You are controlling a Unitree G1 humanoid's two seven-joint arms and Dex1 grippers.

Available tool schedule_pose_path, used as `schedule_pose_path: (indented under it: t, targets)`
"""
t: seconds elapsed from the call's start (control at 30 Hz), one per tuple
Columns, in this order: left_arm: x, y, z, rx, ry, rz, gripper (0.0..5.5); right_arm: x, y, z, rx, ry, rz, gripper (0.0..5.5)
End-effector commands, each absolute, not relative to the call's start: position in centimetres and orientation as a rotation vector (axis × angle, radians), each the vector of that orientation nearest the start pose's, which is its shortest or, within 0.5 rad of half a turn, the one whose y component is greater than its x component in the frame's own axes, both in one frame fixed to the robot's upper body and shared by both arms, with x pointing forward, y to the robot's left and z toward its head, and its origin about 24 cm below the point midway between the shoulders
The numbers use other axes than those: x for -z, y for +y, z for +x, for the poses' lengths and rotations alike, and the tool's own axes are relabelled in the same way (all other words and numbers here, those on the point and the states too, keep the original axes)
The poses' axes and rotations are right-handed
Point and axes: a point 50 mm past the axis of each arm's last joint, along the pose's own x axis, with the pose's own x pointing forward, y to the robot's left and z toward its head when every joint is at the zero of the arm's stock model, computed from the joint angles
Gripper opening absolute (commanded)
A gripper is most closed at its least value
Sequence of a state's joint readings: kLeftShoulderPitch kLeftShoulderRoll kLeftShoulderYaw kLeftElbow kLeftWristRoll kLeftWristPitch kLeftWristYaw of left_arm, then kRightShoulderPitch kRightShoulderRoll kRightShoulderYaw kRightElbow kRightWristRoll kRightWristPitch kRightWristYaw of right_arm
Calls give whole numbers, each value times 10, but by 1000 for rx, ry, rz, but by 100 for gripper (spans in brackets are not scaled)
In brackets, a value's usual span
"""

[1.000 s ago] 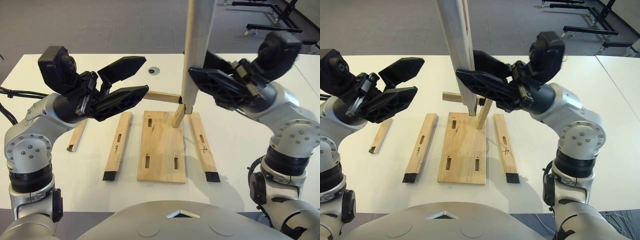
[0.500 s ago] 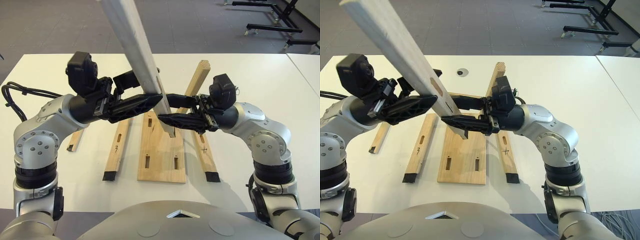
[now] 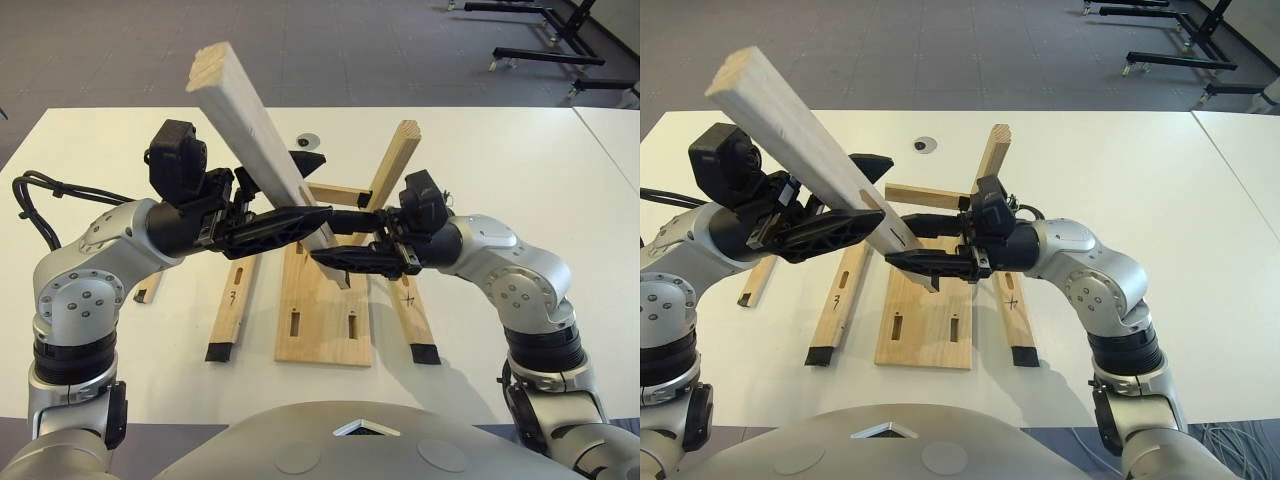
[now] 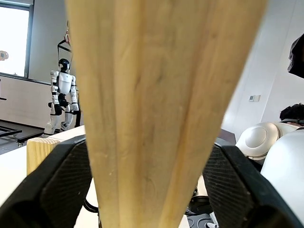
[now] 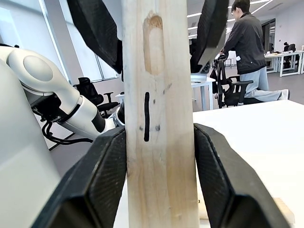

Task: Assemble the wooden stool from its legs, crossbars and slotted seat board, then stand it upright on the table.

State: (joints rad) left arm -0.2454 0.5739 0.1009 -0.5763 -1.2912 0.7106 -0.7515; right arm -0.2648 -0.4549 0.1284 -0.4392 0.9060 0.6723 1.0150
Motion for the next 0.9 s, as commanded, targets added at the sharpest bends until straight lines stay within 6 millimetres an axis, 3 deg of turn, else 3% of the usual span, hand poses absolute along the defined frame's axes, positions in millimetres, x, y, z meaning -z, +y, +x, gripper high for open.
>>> schedule_pose_path:
  t: [0.03,0.17,0.47,0.53,0.57,0.73,0.9]
  targets:
    - [-205,134,203,1479,-122,-407,276,-158,-103,217,-1631,11,306,204]
    - [-204,134,202,1474,-121,-412,209,-159,-104,217,-1628,9,306,204]
    - [-203,138,209,1401,-179,-371,206,-160,-106,217,-1606,-29,274,204]
    - [-202,141,211,1379,-203,-357,206,-156,-107,217,-1589,30,256,204]
    - [-202,142,211,1376,-210,-351,205,-156,-108,217,-1589,51,263,240]
    - [-197,150,212,1332,-204,-301,204,-163,-123,214,-1608,83,289,318]
    - [-181,173,218,1215,-162,-23,204,-181,-149,220,-1542,20,249,424]
